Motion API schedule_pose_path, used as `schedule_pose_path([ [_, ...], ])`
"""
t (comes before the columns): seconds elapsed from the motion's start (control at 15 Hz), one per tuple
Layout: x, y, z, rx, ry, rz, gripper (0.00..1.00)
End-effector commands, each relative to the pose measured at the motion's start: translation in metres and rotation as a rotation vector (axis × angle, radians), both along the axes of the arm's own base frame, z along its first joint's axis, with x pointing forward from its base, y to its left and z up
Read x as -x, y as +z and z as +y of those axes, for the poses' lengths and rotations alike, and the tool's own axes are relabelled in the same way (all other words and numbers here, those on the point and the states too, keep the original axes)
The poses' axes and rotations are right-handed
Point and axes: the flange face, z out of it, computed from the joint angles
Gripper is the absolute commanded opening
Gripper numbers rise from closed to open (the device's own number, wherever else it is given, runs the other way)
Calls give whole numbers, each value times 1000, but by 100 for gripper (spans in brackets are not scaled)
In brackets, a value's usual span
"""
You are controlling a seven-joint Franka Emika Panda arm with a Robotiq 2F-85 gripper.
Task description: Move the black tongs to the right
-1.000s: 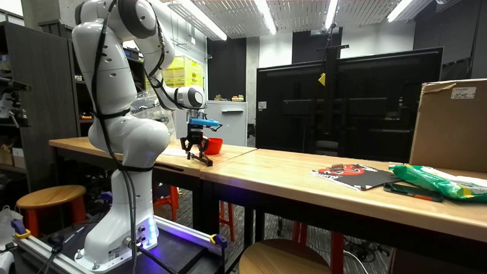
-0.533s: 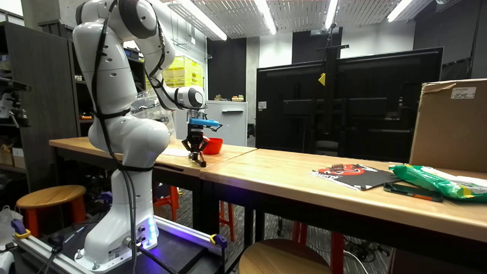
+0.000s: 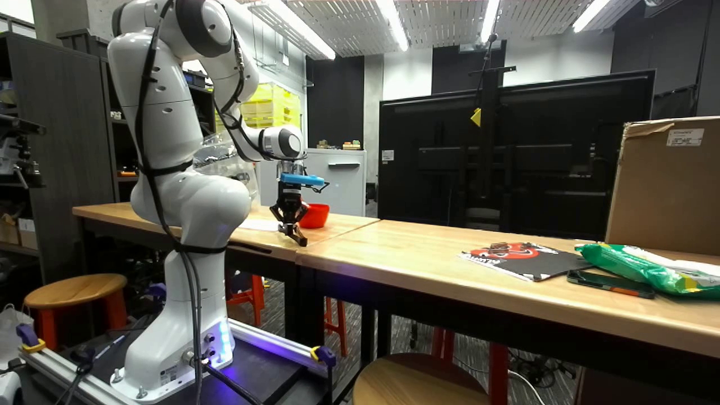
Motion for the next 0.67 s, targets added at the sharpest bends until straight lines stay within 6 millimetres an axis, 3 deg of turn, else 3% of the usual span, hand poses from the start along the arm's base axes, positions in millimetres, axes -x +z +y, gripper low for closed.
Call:
schedule_pose_path([
  [0.0, -4, 13, -1, 14, -26, -24, 1],
  [0.6, -15, 43, -9, 59, -85, -84, 1],
])
